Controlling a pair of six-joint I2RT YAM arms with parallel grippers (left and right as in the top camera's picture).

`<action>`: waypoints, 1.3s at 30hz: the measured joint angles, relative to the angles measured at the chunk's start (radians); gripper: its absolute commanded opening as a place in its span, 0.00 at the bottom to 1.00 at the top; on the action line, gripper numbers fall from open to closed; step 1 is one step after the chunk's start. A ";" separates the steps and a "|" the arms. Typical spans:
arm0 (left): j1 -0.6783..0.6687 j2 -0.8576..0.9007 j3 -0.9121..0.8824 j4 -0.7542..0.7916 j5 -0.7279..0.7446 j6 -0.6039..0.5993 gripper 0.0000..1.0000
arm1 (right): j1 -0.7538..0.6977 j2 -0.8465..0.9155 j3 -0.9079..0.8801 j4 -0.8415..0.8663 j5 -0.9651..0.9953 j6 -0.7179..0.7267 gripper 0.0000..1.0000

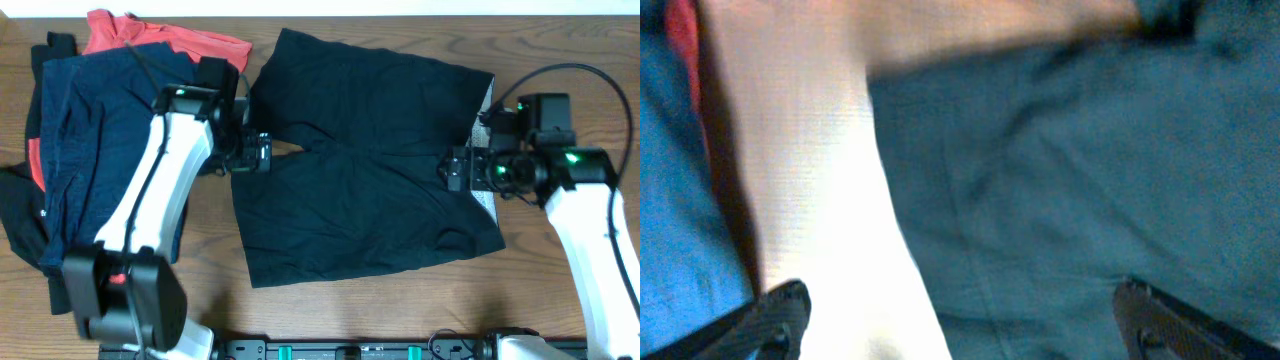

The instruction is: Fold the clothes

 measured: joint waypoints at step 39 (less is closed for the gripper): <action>-0.150 -0.156 -0.784 0.350 0.261 -0.465 0.06 | 0.000 -0.046 -0.246 -0.020 0.203 0.253 0.91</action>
